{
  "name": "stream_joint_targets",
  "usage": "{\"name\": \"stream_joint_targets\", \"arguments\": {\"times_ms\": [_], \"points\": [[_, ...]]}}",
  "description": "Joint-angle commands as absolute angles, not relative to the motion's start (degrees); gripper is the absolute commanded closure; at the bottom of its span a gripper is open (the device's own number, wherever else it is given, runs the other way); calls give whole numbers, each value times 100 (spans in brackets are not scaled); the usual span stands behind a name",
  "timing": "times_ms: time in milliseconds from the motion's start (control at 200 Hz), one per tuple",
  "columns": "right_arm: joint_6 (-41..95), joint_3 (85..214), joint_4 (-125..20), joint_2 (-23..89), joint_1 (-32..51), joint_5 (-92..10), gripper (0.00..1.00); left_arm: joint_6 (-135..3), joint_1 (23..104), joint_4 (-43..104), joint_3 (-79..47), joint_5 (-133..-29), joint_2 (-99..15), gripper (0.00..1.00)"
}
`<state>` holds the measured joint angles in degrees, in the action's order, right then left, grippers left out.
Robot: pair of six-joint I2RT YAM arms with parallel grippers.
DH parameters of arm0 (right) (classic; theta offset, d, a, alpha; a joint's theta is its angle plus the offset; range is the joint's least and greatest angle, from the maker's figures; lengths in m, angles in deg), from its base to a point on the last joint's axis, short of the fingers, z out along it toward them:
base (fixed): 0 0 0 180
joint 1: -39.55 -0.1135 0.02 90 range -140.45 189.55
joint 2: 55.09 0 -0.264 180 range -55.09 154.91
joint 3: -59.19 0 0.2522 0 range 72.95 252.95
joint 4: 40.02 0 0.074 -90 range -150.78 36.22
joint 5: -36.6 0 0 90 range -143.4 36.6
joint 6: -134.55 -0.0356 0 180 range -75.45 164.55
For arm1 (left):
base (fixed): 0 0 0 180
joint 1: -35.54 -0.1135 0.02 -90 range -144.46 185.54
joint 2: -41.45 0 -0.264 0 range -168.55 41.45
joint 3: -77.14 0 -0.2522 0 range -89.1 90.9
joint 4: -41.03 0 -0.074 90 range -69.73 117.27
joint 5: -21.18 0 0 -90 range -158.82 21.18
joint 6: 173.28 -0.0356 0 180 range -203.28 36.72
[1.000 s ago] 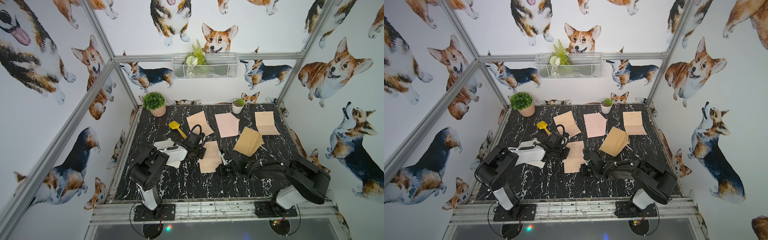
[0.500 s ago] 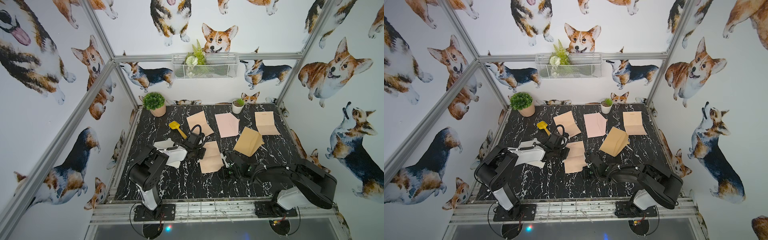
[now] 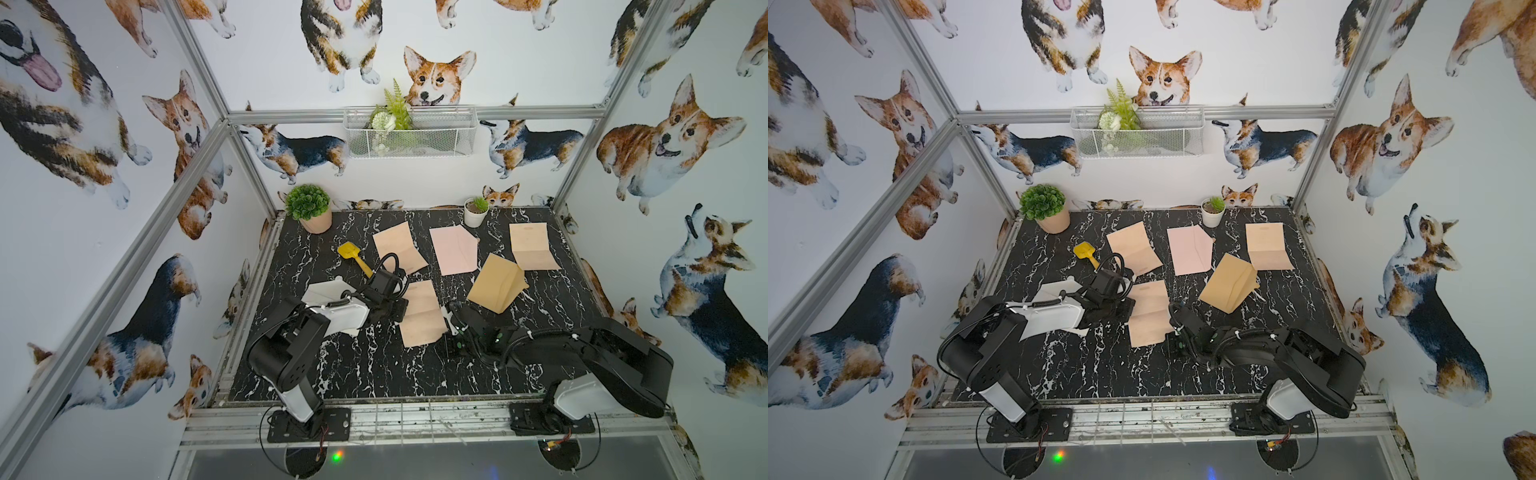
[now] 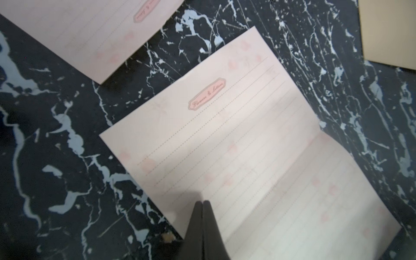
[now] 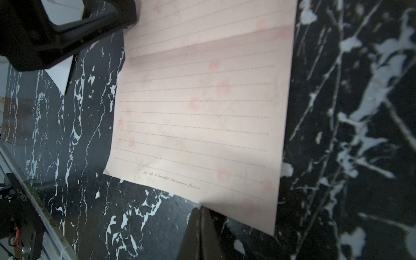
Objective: Take the letter paper out of the envelope
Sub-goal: Adjust the letter paper at the center of the board.
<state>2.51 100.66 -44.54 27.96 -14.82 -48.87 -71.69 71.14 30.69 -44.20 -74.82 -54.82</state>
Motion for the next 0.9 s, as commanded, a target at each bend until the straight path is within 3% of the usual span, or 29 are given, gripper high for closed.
{"name": "stream_joint_targets", "arguments": {"times_ms": [0,425,761,891], "points": [[124,9990,-4841,2724,-1528,-5004,100,-7185,7105,3311,-4480,-7413,-5400,100],[18,9829,-4925,2437,-1580,-5135,100,-7191,7105,3623,-4822,-7231,-4887,100],[-3,9812,-4988,2369,-1591,-5173,100,-7246,7105,4343,-5673,-6689,-3660,100],[58,9946,-5061,2480,-1591,-5133,100,-7294,7053,4401,-5910,-6500,-3165,79]]}}
